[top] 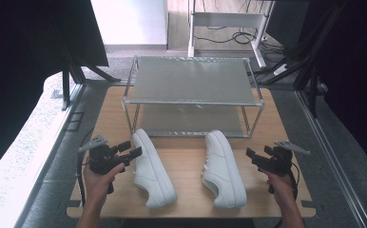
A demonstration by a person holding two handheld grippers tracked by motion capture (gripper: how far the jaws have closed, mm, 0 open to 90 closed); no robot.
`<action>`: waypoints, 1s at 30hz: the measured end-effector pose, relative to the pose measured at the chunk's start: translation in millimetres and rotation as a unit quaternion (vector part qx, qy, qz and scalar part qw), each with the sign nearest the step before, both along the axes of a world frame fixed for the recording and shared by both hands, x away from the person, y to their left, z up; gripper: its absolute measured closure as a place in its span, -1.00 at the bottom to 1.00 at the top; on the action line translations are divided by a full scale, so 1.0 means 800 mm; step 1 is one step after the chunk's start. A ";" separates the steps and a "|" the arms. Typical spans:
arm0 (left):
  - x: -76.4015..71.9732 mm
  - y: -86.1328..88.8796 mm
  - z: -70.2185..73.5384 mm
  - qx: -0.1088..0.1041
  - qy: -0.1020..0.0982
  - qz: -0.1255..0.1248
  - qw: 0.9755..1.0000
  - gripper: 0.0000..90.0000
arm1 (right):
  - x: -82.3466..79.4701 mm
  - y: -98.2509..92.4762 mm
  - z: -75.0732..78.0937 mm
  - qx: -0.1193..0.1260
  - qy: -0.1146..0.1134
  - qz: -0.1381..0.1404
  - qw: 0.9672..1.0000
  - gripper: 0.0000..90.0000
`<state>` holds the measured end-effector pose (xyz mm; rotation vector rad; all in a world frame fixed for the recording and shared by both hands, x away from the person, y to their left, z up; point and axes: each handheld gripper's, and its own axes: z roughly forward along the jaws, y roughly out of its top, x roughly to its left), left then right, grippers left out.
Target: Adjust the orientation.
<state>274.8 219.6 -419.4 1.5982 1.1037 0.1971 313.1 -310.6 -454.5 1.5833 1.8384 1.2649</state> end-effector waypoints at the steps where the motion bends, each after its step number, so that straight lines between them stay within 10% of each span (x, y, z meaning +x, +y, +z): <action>1: -0.001 0.001 0.000 0.000 0.000 0.001 1.000 -0.23 | 0.001 -0.001 0.000 0.003 -0.001 -0.004 1.000 -0.60; 14: -0.003 -0.001 0.003 -0.010 -0.001 -0.009 1.000 -0.23 | 0.002 -0.009 -0.012 0.046 0.012 -0.012 0.999 -0.52; 30: -0.012 0.003 0.010 -0.012 -0.005 -0.028 1.000 -0.09 | -0.006 0.017 -0.006 0.005 0.007 0.046 0.999 -0.45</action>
